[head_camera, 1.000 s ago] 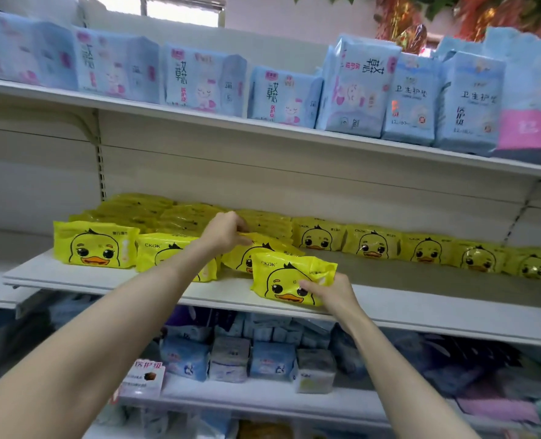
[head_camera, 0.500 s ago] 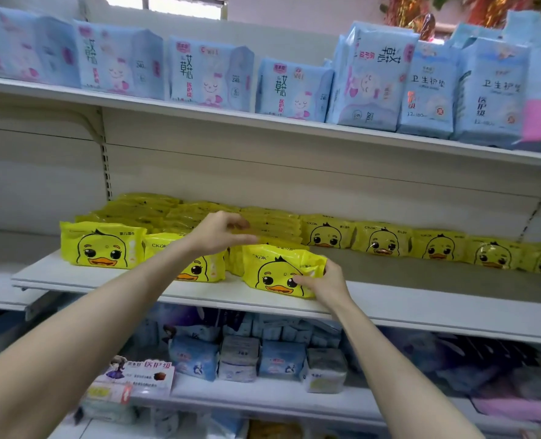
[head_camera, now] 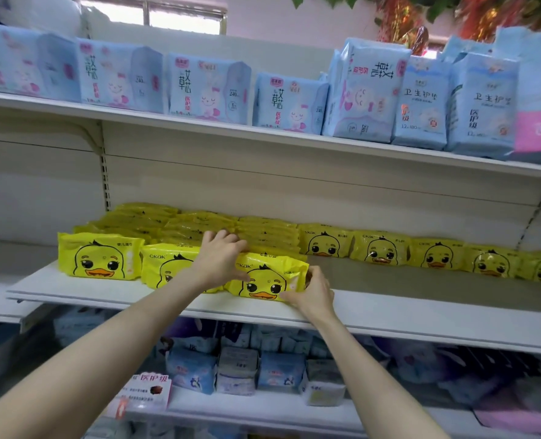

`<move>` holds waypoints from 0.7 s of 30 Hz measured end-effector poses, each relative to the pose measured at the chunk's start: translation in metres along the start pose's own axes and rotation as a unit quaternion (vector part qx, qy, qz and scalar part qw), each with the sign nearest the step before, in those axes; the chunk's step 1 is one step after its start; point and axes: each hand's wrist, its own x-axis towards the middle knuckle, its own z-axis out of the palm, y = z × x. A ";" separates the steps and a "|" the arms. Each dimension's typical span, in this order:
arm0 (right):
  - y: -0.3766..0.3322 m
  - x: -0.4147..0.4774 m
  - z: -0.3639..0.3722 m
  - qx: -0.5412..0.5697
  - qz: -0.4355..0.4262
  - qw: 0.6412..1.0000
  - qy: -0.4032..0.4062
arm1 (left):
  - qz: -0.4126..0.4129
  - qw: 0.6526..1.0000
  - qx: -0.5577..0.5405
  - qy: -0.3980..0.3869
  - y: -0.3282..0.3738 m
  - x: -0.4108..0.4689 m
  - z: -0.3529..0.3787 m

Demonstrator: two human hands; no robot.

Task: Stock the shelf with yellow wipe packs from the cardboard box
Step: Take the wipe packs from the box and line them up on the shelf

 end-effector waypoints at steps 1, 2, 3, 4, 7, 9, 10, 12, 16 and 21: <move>0.001 0.000 0.000 0.001 0.004 1.000 -0.004 | -0.001 1.000 0.001 0.003 0.001 0.000 0.000; 0.002 0.001 0.000 0.003 0.008 1.000 -0.007 | -0.003 1.000 0.000 0.005 0.001 -0.001 0.000; 0.003 0.002 0.001 0.006 0.012 1.000 -0.011 | -0.004 1.000 -0.002 0.006 0.002 -0.001 -0.001; 0.003 0.003 0.002 0.007 0.015 1.000 -0.012 | -0.005 1.000 -0.003 0.006 0.002 -0.001 -0.001; 0.003 0.005 0.003 0.011 0.017 1.000 -0.011 | -0.009 1.000 -0.002 0.010 0.003 -0.002 0.000; 0.004 0.004 0.002 0.016 0.017 1.000 -0.010 | -0.012 1.000 -0.004 0.011 0.003 -0.003 0.001; 0.004 0.003 0.002 0.018 0.016 1.000 -0.009 | -0.014 1.000 -0.005 0.011 0.003 -0.004 0.001; 0.005 0.001 0.001 0.023 0.013 1.000 -0.005 | -0.019 1.000 -0.015 0.008 0.003 -0.004 0.001; 0.005 -0.003 -0.004 0.045 0.004 0.999 0.002 | -0.031 0.998 -0.052 0.005 0.004 -0.007 -0.002; 0.009 -0.007 -0.016 0.088 -0.018 0.996 -0.004 | -0.046 0.990 -0.131 0.031 0.012 -0.013 -0.008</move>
